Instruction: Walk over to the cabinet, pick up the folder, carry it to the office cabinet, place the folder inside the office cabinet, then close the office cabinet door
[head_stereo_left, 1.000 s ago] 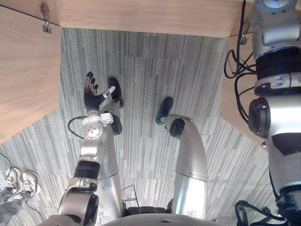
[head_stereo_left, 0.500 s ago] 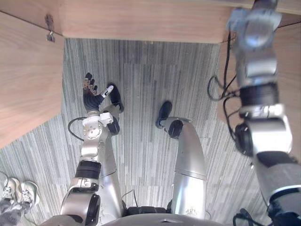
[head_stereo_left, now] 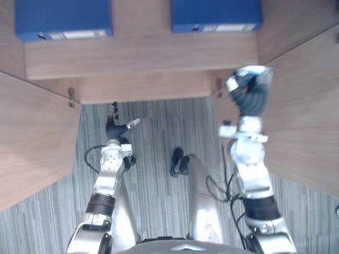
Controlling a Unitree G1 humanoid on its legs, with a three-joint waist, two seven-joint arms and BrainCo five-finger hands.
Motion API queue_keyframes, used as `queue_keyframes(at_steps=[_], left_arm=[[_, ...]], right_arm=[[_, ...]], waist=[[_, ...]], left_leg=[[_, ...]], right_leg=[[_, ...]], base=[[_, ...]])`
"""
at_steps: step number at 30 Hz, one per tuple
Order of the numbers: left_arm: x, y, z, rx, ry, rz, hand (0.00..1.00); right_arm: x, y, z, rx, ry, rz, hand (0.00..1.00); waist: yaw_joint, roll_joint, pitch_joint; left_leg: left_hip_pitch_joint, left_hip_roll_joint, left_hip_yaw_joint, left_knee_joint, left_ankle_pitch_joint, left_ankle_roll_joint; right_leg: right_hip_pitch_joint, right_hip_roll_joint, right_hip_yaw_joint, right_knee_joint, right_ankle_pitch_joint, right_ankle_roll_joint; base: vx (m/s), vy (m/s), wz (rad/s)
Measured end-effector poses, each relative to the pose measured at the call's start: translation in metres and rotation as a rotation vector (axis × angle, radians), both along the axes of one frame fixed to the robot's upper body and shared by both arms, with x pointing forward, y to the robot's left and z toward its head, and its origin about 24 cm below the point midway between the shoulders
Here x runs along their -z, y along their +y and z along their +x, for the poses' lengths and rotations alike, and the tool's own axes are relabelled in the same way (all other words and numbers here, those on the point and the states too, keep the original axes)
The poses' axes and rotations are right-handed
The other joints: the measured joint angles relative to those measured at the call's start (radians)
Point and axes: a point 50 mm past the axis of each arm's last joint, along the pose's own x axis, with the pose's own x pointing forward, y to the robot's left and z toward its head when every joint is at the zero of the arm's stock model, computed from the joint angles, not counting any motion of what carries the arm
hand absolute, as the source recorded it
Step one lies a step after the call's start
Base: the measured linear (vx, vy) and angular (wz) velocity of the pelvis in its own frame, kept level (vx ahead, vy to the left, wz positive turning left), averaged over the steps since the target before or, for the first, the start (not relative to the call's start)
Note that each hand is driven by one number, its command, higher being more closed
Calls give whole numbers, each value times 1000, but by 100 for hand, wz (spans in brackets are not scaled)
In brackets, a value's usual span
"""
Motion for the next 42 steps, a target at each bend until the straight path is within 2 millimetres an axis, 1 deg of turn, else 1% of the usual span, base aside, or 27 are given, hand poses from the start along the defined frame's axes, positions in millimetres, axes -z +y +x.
queue_keyframes(at_steps=[1,3,4,6,7,9,10,11,12,13,14,15,16,18,20,22,26,31,32,34,35,36,37,39,42], left_arm=[[3,0,-2,2,12,3,0],[23,-2,-16,8,85,1,0],[27,-3,-20,10,102,1,0],[49,-3,-33,15,190,9,0],[53,-3,-36,21,211,14,0],[66,-6,-44,59,267,59,0],[69,-6,-46,69,280,76,0],[74,-7,-50,88,301,100,0],[78,-8,-53,102,317,115,0],[80,-8,-55,105,323,122,0],[83,-6,-59,107,338,127,0],[85,-6,-61,111,347,128,0],[91,-5,-67,113,371,133,0],[95,-5,-71,114,389,134,0],[101,-5,-80,126,413,142,0],[107,-5,-88,131,440,149,0],[123,-4,-106,140,527,151,0],[141,0,-121,140,626,164,0],[145,2,-126,138,655,166,0],[152,2,-133,139,701,168,0],[156,3,-138,140,725,170,0],[159,4,-142,142,745,178,0],[161,4,-144,141,757,179,0],[168,5,-154,140,812,179,0],[173,5,-162,138,857,178,0]], right_arm=[[4,3,-2,-17,16,-6,100],[32,21,-12,-113,128,-31,100],[39,23,-14,-123,158,-36,100],[71,28,-15,-144,296,-86,100],[80,29,-14,-145,340,-99,100],[126,28,-10,-123,535,-154,100],[138,27,-10,-121,585,-168,100],[159,26,-11,-113,675,-198,100],[177,24,-15,-113,754,-237,100],[185,22,-17,-110,791,-250,100],[199,21,-21,-103,852,-261,100],[206,19,-23,-97,885,-268,100],[221,15,-28,-81,953,-291,100],[235,10,-35,-67,1018,-316,100],[252,2,-46,-37,1106,-309,100],[265,-8,-56,0,1182,-295,100],[285,-21,-73,51,1310,-283,100],[307,-38,-98,131,1466,-239,100],[309,-40,-100,155,1484,-211,0],[311,-46,-101,202,1502,-176,0],[312,-49,-104,222,1518,-152,0],[316,-51,-109,244,1549,-119,0],[317,-52,-110,254,1559,-101,0],[321,-55,-115,299,1589,-10,0],[322,-58,-117,324,1603,30,0]], waist=[[0,-1,-7],[3,-6,-36],[5,-8,-45],[3,-14,-79],[2,-14,-85],[-4,-18,-94],[-7,-19,-102],[-9,-19,-120],[-11,-19,-125],[-15,-18,-127],[-20,-15,-138],[-21,-13,-144],[-25,-13,-150],[-29,-12,-163],[-32,-7,-193],[-35,4,-212],[-43,28,-243],[-42,26,-256],[-43,26,-256],[-45,26,-256],[-51,25,-262],[-50,22,-269],[-49,21,-271],[-51,19,-273],[-52,20,-275]], left_leg=[[13,0,3,-5,-1,0],[113,-16,16,-56,-6,-2],[135,-19,20,-70,-5,-1],[214,-40,37,-135,-1,-7],[234,-49,37,-156,4,-9],[329,-88,47,-263,43,-7],[348,-99,50,-295,54,-10],[384,-119,58,-360,77,-14],[428,-137,66,-418,108,-9],[448,-144,68,-444,121,-8],[483,-154,67,-492,142,-6],[500,-159,67,-514,151,-5],[548,-169,67,-573,175,-6],[594,-181,67,-639,203,-13],[662,-202,69,-743,247,-17],[729,-216,76,-816,274,-21],[808,-234,78,-909,310,-23],[836,-245,63,-911,305,-29],[841,-248,60,-917,303,-32],[853,-254,50,-918,296,-33],[856,-260,35,-918,292,-36],[860,-262,33,-918,290,-35],[863,-263,33,-918,288,-32],[880,-271,33,-918,282,-24],[886,-278,33,-918,278,-19]], right_leg=[[13,0,0,-7,1,2],[116,1,-1,-75,13,13],[138,1,-1,-93,16,15],[216,0,-2,-167,33,25],[237,0,-3,-189,39,27],[322,-6,-5,-286,74,40],[338,-7,-6,-313,83,42],[368,-9,-8,-365,105,45],[407,-10,-9,-415,128,48],[427,-9,-12,-440,139,48],[463,-4,-17,-492,160,51],[482,0,-18,-519,171,52],[533,9,-22,-584,198,54],[576,18,-23,-650,225,57],[633,25,-25,-731,260,60],[688,30,-24,-786,282,64],[746,40,-17,-844,307,68],[783,36,-7,-876,318,66],[788,36,-1,-884,322,70],[803,34,8,-894,327,73],[815,34,10,-902,327,73],[819,32,13,-903,327,73],[822,31,14,-904,327,73],[843,25,18,-909,326,75],[849,19,24,-910,324,77]], base=[[141,6,-3],[131,19,3],[139,33,5],[138,42,2],[153,53,6],[125,35,12],[113,14,12],[157,18,6],[148,16,3],[116,11,-2],[101,7,-3],[126,14,-6],[129,9,-4],[80,4,-2],[62,8,-3],[48,22,-6],[13,38,-7],[-17,56,-4],[-42,54,-10],[-38,66,-2],[-14,67,9],[-5,55,9],[2,42,3],[15,49,1],[14,46,2]])
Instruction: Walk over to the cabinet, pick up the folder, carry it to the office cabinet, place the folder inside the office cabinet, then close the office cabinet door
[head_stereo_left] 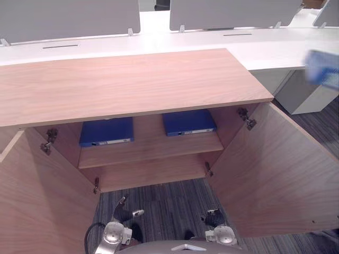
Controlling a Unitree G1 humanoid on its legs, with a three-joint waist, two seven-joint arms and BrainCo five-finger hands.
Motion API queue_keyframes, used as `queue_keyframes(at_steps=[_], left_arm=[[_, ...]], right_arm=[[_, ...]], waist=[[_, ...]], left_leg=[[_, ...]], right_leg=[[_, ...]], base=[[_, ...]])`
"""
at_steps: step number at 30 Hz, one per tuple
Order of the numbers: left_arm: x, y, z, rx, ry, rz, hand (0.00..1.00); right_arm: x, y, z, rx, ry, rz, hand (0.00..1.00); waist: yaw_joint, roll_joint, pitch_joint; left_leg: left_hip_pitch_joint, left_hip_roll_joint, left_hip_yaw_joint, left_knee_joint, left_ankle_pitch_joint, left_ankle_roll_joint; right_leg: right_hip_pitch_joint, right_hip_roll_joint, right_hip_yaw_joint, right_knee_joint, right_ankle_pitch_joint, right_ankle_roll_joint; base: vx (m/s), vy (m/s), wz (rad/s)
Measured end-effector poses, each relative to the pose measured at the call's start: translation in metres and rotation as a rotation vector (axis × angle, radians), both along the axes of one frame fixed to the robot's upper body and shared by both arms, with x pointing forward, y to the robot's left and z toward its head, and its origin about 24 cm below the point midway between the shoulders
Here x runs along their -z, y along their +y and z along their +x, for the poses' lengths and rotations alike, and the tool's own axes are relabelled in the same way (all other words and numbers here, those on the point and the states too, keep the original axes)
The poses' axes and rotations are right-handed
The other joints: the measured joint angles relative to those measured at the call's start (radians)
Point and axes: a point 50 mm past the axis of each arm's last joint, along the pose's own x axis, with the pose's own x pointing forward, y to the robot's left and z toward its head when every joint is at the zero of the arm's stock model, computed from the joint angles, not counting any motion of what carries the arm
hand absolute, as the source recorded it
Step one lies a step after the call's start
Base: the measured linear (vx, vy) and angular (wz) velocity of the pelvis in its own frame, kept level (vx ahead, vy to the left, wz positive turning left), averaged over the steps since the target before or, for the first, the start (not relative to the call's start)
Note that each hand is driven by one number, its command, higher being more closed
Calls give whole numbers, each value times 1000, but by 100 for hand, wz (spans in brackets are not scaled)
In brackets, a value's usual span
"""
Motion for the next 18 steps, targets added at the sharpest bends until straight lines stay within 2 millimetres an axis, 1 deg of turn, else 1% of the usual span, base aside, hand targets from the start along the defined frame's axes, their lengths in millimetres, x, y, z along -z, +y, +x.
queue_keyframes(at_steps=[2,9,12,18], left_arm=[[4,1,-5,-7,30,4,0],[8,5,-10,-34,68,20,0],[9,8,-12,-49,79,24,0],[10,9,-12,-60,92,35,0]], right_arm=[[2,-2,-2,49,19,15,0],[6,-2,-5,118,50,42,0],[8,-1,-6,132,67,53,0],[8,1,-6,140,71,60,0]], waist=[[-2,-1,-1],[-4,-5,-4],[-5,-14,-6],[-8,-22,-6]], left_leg=[[0,-9,0,0,-3,4],[10,-33,-2,0,-15,20],[36,-41,-2,0,-26,17],[49,-51,-6,0,-37,13]], right_leg=[[0,-4,12,-1,-2,2],[15,-25,15,-7,-4,5],[42,-31,14,-11,-8,11],[67,-35,9,-31,-7,9]], base=[[25,45,2],[46,35,3],[66,12,0],[75,2,1]])
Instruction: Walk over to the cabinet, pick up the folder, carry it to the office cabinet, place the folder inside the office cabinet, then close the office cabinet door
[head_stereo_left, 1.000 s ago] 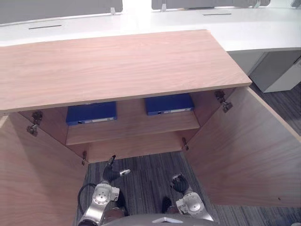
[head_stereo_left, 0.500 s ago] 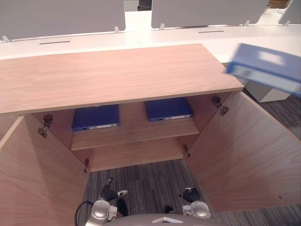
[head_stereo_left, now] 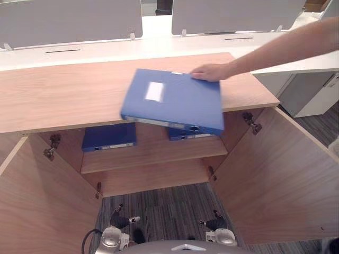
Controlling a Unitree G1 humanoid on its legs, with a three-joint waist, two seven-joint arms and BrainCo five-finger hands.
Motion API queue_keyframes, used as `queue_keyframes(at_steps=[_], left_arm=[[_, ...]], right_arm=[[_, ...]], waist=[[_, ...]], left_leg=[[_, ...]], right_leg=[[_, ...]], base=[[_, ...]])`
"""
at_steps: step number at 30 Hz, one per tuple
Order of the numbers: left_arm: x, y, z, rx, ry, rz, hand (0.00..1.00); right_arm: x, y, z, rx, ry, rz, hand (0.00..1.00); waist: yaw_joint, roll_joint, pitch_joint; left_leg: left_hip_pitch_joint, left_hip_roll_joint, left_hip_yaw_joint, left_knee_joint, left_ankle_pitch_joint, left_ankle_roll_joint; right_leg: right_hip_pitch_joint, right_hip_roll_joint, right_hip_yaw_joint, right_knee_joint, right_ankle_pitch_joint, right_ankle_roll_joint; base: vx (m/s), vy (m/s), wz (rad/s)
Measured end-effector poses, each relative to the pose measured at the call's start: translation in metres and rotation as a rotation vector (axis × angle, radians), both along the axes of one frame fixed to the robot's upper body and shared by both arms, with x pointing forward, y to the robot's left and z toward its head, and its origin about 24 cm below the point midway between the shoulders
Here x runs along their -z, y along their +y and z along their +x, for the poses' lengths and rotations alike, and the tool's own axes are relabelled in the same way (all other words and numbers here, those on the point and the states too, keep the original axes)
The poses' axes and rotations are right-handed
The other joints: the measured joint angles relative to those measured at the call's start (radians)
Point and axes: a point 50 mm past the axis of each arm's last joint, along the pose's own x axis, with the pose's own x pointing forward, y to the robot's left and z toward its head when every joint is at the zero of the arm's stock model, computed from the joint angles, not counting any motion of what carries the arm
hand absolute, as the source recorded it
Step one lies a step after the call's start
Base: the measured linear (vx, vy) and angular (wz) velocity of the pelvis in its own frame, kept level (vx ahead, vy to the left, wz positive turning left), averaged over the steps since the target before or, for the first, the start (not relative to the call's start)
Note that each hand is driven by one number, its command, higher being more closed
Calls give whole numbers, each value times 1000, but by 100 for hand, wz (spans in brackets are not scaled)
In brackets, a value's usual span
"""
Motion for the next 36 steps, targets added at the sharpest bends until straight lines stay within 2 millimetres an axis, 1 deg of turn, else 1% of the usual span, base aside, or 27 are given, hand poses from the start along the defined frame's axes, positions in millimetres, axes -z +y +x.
queue_keyframes(at_steps=[4,14,16,18,21,26,29,36], left_arm=[[0,0,0,-1,-1,2,0],[-3,-6,7,32,-31,-2,0],[-8,-8,13,40,-67,-8,0],[-15,-11,22,50,-123,-16,0],[-23,-13,32,52,-187,-24,0],[-32,-14,39,45,-246,-29,0],[-42,-12,47,21,-316,-21,0],[-90,1,78,-73,-592,6,0]], right_arm=[[1,2,-2,0,11,6,0],[2,3,-1,-2,17,8,0],[2,3,-2,-2,18,8,0],[2,3,-2,-1,17,7,0],[2,3,-1,-1,17,7,0],[2,3,-1,-1,16,4,0],[2,3,-1,1,17,-1,0],[1,4,0,-15,14,-23,0]], waist=[[1,-7,0],[-2,-13,3],[-2,-15,3],[-3,-15,4],[-3,-15,4],[-3,-15,4],[-2,-15,4],[-4,-15,4]], left_leg=[[23,-2,-1,0,-10,-1],[38,-2,-15,0,-12,-1],[47,-2,-16,0,-19,-9],[53,-1,-18,0,-22,-11],[53,0,-18,0,-26,-12],[53,-2,-19,0,-31,-11],[53,-2,-20,0,-30,-7],[57,-1,-23,0,-30,-6]], right_leg=[[26,0,-2,-6,-11,-9],[51,2,-19,-8,-17,-10],[60,2,-21,-8,-22,-10],[63,1,-22,-4,-35,-11],[63,1,-23,-3,-39,-11],[65,1,-23,-3,-43,-13],[68,1,-26,-4,-43,-13],[73,4,-29,-6,-45,-17]], base=[[74,-9,0],[35,-11,4],[0,0,0],[0,0,0],[0,0,0],[36,-2,1],[60,-14,0],[36,-22,0]])
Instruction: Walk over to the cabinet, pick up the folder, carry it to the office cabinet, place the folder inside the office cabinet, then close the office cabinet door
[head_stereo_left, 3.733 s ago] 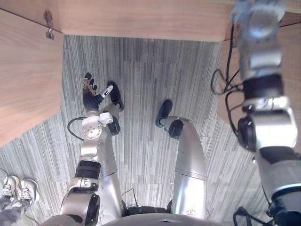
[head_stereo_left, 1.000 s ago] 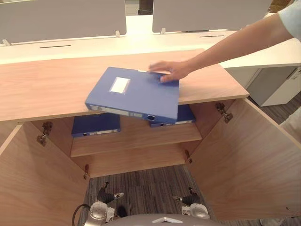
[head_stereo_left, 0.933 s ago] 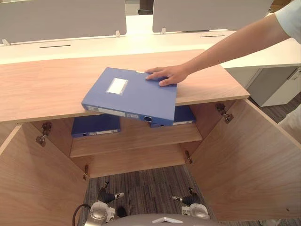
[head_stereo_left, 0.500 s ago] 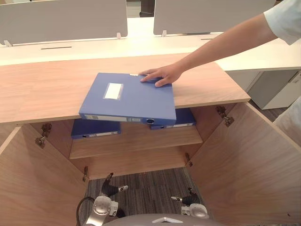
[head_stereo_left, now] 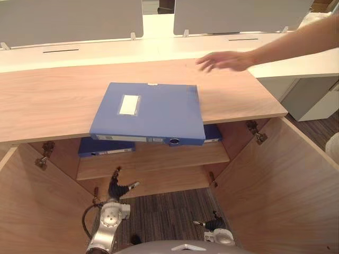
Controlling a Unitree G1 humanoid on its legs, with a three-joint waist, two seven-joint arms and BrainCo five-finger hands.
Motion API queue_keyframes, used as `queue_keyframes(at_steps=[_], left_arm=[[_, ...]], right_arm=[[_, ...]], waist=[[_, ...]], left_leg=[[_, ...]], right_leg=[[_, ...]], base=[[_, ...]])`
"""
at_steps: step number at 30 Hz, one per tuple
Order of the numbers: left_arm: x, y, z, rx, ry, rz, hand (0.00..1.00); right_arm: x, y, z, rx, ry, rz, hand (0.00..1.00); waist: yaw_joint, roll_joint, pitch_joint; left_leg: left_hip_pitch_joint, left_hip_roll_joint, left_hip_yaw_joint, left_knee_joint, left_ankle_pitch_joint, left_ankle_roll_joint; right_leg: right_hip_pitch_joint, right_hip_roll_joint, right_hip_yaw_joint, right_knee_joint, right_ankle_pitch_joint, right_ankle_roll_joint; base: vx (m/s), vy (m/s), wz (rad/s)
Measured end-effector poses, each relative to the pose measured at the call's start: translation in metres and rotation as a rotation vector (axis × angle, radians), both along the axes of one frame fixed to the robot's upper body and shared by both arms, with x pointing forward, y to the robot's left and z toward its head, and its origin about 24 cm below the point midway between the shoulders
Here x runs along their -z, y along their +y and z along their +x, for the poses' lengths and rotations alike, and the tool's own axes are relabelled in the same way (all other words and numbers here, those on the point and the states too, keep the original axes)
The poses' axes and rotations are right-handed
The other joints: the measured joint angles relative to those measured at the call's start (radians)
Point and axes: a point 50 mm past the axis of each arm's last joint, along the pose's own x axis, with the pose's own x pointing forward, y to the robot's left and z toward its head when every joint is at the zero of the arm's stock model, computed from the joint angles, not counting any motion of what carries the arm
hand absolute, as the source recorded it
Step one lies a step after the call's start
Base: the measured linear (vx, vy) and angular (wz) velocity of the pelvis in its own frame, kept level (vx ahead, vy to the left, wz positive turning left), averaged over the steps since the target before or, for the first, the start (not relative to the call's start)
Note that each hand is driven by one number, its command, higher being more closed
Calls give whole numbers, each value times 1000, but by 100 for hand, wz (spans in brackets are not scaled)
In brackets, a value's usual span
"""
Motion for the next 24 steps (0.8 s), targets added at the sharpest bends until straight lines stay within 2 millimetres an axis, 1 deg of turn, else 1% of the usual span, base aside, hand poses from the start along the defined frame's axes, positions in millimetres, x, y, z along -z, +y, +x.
queue_keyframes(at_steps=[4,6,9,13,16,20,24], left_arm=[[-23,2,11,-34,-126,3,0],[-29,5,13,-48,-158,5,0],[-39,8,15,-67,-209,7,0],[-44,9,16,-80,-237,10,0],[-53,12,17,-108,-280,15,0],[-62,26,16,-188,-325,35,0],[-69,37,10,-248,-357,53,0]], right_arm=[[-1,2,2,-31,-4,-4,0],[-1,3,2,-35,-5,-5,0],[-1,4,4,-83,-6,-22,0],[-1,5,4,-97,-6,-25,0],[-1,7,4,-108,-4,-24,0],[-1,9,5,-139,-1,-34,0],[-1,12,5,-184,0,-40,0]], waist=[[-4,-1,1],[-4,-4,4],[-2,-5,4],[-1,-6,4],[3,-15,4],[13,-26,7],[20,-33,7]], left_leg=[[10,0,-5,0,0,0],[23,0,-11,-1,-1,0],[26,1,-21,-1,-2,-1],[29,1,-22,-1,-2,-1],[32,1,-23,0,-1,-1],[43,1,-25,0,-1,-1],[65,2,-26,-1,-2,-1]], right_leg=[[12,0,-5,1,-5,-8],[29,0,-12,1,-12,-17],[31,0,-22,10,-18,-12],[32,-1,-22,15,-22,-9],[36,0,-23,17,-22,-9],[48,0,-26,17,-19,-5],[69,1,-27,22,-27,-14]], base=[[-2,-14,2],[-19,-29,7],[-38,-29,8],[-7,-5,1],[0,0,0],[4,-5,1],[0,0,0]])
